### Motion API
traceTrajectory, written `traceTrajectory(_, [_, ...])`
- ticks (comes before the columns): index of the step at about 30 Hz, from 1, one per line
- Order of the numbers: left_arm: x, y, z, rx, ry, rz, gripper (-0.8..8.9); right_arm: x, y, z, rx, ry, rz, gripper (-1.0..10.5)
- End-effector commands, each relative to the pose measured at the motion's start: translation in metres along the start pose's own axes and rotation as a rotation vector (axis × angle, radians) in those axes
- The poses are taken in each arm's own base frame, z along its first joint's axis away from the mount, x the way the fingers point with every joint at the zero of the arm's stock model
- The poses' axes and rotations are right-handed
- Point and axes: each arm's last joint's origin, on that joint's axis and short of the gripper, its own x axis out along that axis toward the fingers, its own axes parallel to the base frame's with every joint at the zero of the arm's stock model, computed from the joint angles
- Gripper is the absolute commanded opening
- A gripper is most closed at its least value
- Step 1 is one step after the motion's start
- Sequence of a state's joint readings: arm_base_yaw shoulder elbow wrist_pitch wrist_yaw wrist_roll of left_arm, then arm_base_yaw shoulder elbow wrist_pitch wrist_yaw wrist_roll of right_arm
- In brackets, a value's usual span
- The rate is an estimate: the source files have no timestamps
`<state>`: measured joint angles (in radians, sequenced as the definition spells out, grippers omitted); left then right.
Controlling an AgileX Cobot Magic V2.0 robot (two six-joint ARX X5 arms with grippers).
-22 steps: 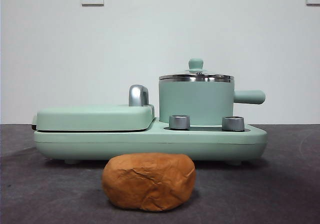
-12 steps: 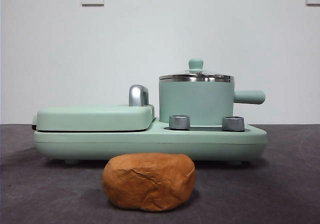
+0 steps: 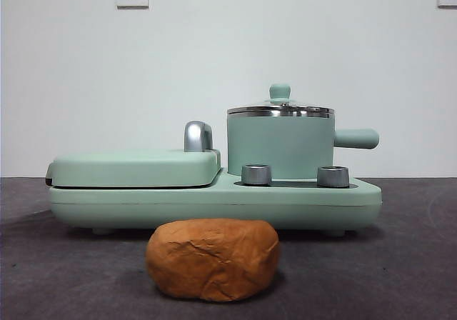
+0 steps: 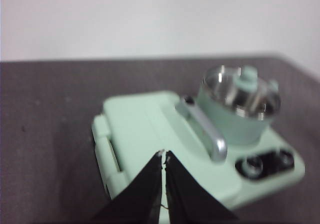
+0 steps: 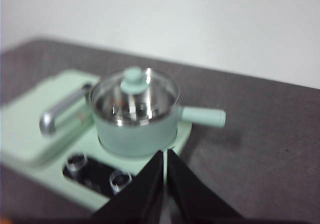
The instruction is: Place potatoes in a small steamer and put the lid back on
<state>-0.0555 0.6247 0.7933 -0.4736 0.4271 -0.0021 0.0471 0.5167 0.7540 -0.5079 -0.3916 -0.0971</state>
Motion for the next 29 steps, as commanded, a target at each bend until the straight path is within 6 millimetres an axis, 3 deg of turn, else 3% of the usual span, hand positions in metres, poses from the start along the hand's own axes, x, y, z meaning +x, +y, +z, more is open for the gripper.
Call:
traceTrajectory(1, [0.012, 0.001, 0.014, 0.246, 0.057, -0.073, 0.09, 0.01, -0.002, 0.007, -0.214, 0.076, 0.039, 0.1])
traceTrajectory(7, [0.036, -0.002, 0.029, 0.533, 0.101, -0.173, 0.13, 0.036, -0.002, 0.009, -0.332, 0.147, 0.122, 0.1])
traceTrajectory(9, [0.041, -0.003, 0.031, 0.537, 0.103, -0.188, 0.95, 0.042, 0.001, 0.009, -0.353, 0.153, 0.14, 0.3])
traceTrajectory(11, [0.044, -0.005, 0.031, 0.541, 0.104, -0.204, 2.72, 0.047, 0.004, 0.009, -0.392, 0.147, 0.166, 1.9])
traceTrajectory(13, [0.045, -0.007, 0.032, 0.544, 0.097, -0.213, 3.95, 0.048, 0.006, 0.011, -0.405, 0.139, 0.155, 3.0])
traceTrajectory(14, [0.045, -0.009, 0.032, 0.542, 0.092, -0.221, 4.1, 0.049, 0.007, 0.012, -0.414, 0.133, 0.148, 3.3])
traceTrajectory(22, [0.054, -0.019, 0.038, 0.49, 0.027, -0.263, 4.01, 0.05, 0.013, 0.013, -0.42, 0.13, 0.144, 3.3])
traceTrajectory(25, [0.068, -0.024, 0.049, 0.425, -0.071, -0.281, 4.01, 0.05, 0.013, 0.013, -0.403, 0.131, 0.145, 3.3])
traceTrajectory(29, [0.103, -0.034, 0.058, 0.384, -0.193, -0.326, 4.01, 0.05, 0.013, 0.013, -0.4, 0.131, 0.144, 3.3])
